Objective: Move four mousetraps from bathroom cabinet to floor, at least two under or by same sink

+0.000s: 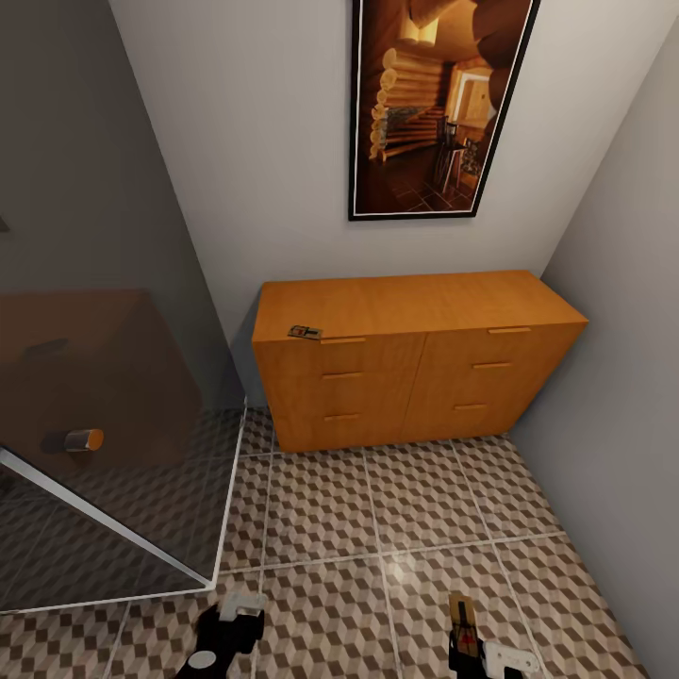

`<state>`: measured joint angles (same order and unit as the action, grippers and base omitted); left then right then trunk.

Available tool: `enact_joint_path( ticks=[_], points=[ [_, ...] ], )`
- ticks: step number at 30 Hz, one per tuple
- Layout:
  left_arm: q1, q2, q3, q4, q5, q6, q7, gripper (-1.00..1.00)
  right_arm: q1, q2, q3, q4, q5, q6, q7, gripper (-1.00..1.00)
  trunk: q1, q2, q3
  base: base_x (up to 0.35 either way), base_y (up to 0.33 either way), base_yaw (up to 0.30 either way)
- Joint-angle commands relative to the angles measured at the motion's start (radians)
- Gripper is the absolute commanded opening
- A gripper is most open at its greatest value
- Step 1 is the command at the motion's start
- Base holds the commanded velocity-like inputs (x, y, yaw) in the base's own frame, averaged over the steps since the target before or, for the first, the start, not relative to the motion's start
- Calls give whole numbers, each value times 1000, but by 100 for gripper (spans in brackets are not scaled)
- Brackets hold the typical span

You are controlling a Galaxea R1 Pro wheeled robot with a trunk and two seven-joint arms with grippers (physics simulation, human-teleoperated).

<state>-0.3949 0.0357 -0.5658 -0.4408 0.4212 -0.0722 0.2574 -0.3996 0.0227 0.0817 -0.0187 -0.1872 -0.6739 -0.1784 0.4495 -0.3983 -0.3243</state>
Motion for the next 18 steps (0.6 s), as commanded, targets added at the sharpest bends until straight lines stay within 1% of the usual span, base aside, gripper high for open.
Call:
enact_joint_path(
  ticks=[1,6,10,16,18],
  points=[
    [-1,1,-8,-10,10,-3,6,100,-1,0,9,1,-10,-3,-4,-100,1,-2,-2,0,0,0],
    [-1,1,-8,-36,10,-1,9,100,-1,0,9,0,-10,-3,-4,-100,1,-2,-2,0,0,0],
    [-1,0,-1,-49,10,-1,11,100,-1,0,9,0,-10,-3,-4,-100,1,-2,-2,0,0,0],
    [-1,2,27,-77,10,1,11,100,-1,1,9,0,-11,-3,-4,-100,1,-2,-2,0,0,0],
    [-1,3,50,-103,10,10,11,100,-1,1,9,0,-11,-3,-4,-100,1,-2,-2,0,0,0]
  ],
)
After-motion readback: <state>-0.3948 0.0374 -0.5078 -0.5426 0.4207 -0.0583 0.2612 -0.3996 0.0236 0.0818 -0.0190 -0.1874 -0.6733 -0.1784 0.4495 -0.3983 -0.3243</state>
